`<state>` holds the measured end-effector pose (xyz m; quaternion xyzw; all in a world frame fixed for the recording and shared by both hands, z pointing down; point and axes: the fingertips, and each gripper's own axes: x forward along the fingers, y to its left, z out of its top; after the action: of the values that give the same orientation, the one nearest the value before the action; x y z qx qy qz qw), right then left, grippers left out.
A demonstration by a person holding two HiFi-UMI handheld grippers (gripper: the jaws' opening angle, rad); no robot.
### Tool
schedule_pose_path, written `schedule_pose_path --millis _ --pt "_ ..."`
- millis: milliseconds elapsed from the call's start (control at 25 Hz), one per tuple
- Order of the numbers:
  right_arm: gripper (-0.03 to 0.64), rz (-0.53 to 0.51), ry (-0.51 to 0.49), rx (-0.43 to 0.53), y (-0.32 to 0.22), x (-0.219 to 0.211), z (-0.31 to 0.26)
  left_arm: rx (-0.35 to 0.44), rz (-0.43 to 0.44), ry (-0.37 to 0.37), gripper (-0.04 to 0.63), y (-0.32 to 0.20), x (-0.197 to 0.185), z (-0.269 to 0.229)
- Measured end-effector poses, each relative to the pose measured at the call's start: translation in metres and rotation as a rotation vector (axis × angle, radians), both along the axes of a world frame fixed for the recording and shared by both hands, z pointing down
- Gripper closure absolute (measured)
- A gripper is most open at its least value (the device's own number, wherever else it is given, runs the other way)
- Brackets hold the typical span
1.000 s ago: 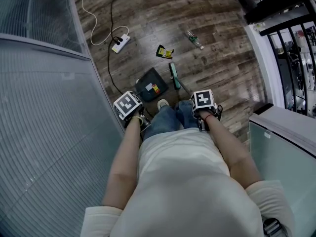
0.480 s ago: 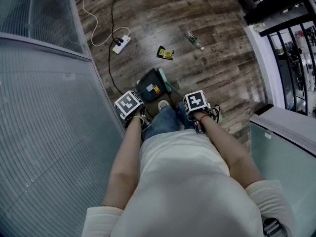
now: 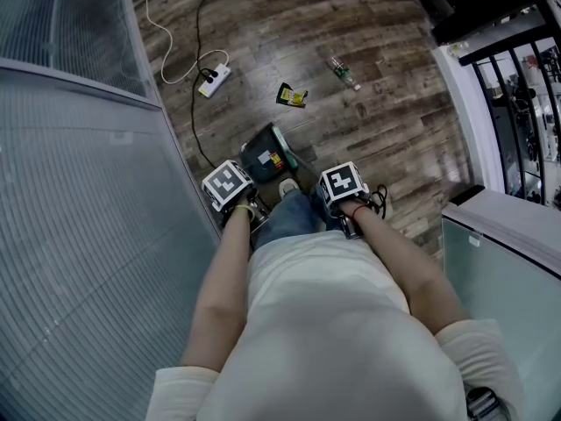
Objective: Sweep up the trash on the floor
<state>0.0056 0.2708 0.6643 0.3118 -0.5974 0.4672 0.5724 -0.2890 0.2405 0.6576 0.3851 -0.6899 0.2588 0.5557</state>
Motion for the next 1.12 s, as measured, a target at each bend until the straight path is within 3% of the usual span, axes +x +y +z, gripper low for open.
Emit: schedule_pose_path --millis 240,480,1120 --pt "0.515 0.006 -0.072 -0.048 0.011 -0.01 -0.003 -0.001 -0.002 -0.006 0.494 -0.005 0.003 0.003" --pt "0.515 -0.02 -0.092 -0.037 0.015 -0.012 -0.014 0.009 -0.002 -0.003 0.494 -0.005 0.004 0.002" --pt "0.515 0.108 -0.143 -0.002 -0.004 0.0 -0.052 -0.006 -0.017 -0.005 0.503 0.0 -0.01 -0.005"
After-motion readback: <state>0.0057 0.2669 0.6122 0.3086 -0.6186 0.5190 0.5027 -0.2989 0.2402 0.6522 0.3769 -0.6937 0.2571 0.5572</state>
